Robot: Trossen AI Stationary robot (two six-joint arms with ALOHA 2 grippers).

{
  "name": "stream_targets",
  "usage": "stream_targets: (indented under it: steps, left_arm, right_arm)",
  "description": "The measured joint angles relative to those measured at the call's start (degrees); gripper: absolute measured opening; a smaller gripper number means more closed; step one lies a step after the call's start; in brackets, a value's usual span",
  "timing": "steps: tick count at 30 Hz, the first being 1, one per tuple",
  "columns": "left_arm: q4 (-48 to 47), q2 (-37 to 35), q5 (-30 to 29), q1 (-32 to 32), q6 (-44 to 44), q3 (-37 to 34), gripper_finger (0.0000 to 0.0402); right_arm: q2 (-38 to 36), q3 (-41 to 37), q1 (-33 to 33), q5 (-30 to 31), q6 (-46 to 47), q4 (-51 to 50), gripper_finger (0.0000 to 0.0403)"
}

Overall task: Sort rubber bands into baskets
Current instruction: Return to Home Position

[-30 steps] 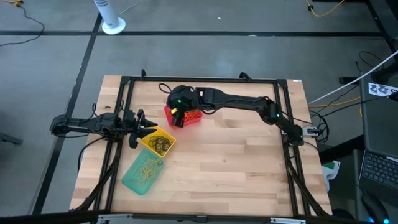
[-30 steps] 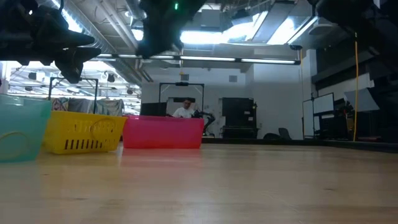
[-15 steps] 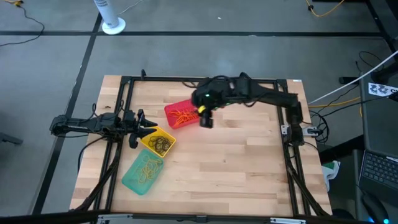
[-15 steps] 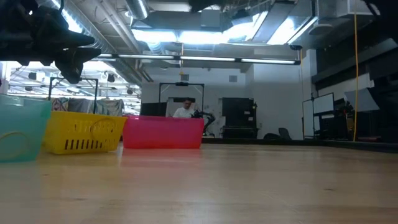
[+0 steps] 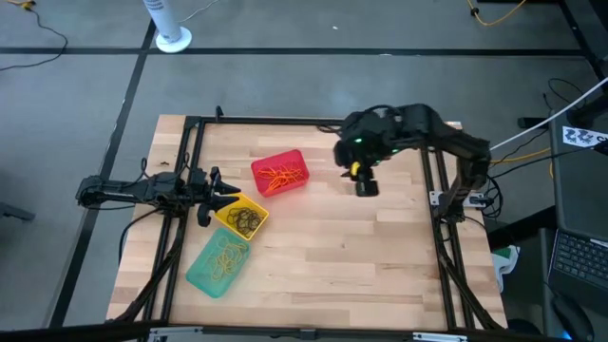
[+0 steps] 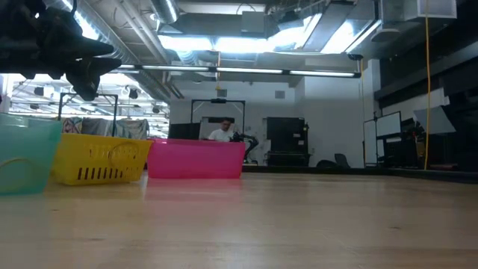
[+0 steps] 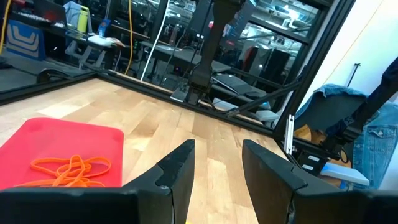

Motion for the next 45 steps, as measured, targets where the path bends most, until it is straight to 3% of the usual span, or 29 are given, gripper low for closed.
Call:
stream_targets:
  steps: [5,11,15,22,28,36,45]
  left_arm:
    - [-0.04,0.00,0.00,-0.02,0.00,0.00,0.0131]
    - [0.00,0.02,0.00,0.00,0.01,0.00,0.0131]
    - [0.00,0.08,-0.01,-0.01,0.00,0.00,0.0131]
    - [-0.05,0.09,-0.02,-0.02,0.01,0.00,0.0131]
    - [-0.04,0.09,-0.02,-0.02,-0.01,0.00,0.0131]
    - [-0.04,0.09,-0.02,0.00,-0.01,0.00,0.0131]
    - [-0.03,0.09,-0.02,-0.02,-0.01,0.02,0.0131]
  right_arm:
    - [-5.92,-4.59,0.00,-2.65,-1.52,0.18,0.0166]
    - [-20.09,-24.57,0.01,-2.77,0.25,6.34,0.0166]
    - [-34.18,-45.76,0.01,-2.79,3.67,21.44,0.0166]
    - [-56.09,-82.86,0.01,-2.96,12.84,60.72,0.0166]
    - [-68.61,-103.62,0.01,-2.94,19.87,74.21,0.0166]
    - [-84.72,-121.06,0.01,-1.63,23.46,87.32,0.0166]
    - [-99.86,-126.40,0.01,-1.63,24.79,88.37,0.0166]
